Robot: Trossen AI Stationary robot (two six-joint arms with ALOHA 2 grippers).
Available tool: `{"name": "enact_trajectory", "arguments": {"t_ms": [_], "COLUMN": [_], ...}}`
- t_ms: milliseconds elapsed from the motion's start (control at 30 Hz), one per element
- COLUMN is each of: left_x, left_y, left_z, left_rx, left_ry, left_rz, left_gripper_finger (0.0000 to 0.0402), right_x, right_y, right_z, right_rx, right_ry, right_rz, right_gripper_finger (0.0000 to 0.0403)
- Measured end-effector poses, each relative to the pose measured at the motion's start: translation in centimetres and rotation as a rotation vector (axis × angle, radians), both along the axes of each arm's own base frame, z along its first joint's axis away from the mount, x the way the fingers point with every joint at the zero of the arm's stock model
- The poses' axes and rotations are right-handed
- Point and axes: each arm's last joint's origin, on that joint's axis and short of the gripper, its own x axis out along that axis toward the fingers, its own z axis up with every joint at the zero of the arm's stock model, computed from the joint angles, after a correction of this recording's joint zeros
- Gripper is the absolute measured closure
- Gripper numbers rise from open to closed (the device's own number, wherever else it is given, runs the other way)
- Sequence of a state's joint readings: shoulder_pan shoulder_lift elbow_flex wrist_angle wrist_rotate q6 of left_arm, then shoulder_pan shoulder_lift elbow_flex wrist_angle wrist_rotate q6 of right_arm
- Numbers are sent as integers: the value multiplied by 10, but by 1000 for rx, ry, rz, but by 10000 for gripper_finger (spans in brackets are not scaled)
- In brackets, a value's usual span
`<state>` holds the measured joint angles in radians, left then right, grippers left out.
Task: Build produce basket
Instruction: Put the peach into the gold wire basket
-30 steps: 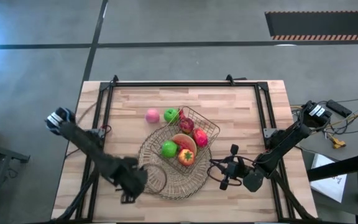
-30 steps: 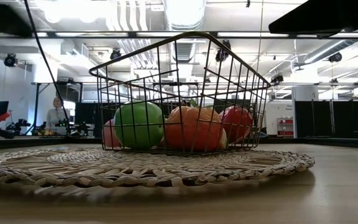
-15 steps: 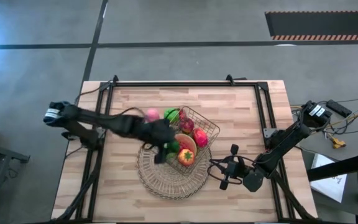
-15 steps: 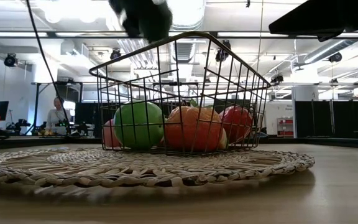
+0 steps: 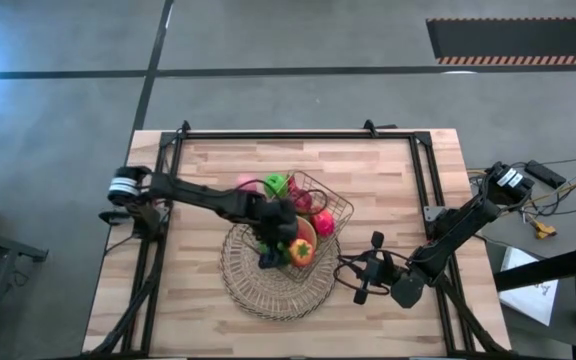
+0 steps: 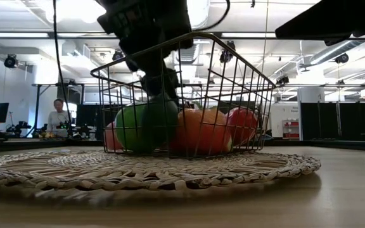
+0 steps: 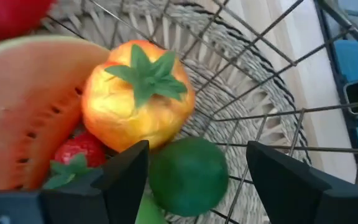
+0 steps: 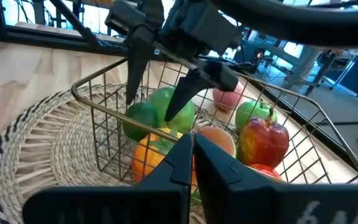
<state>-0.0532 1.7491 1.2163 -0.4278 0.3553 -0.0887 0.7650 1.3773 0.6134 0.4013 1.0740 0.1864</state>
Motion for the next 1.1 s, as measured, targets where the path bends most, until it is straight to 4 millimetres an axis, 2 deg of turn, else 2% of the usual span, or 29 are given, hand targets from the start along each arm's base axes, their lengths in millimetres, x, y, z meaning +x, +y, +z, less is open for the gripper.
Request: {"name": "enact_trajectory", "arguments": {"t_ms": [133,267,367,467,600,767,867,933,1100], "left_x": [3,2,-1,-7,-28,-73,-99,-115,-145], "left_y": [0,-1,0,0,-4,1,15,28,66], "left_z": [-8,-7,4,26,54,78,79,75,49], "left_rx": [-9,-10,-9,-9,74,361,522,566,510], "left_ry": [26,24,12,-27,-59,-63,-67,-71,-76], "left_rz": [2,-1,-2,0,38,151,287,374,639], "left_gripper_finger": [146,145,145,145,144,144,144,144,144], "right_x": [0,0,0,0,0,0,0,0,0], "right_y": [0,0,0,0,0,0,0,0,0], "right_z": [0,0,0,0,0,-1,-1,-1,-1], "right_rx": [-1,3,3,3,12,30,35,41,44], "right_ry": [1,-1,-1,0,-4,-10,-12,-14,-16], "right_rz": [0,-1,-1,-1,-4,-9,-10,-11,-12], "right_gripper_finger": [394,394,394,394,394,394,394,394,394]}}
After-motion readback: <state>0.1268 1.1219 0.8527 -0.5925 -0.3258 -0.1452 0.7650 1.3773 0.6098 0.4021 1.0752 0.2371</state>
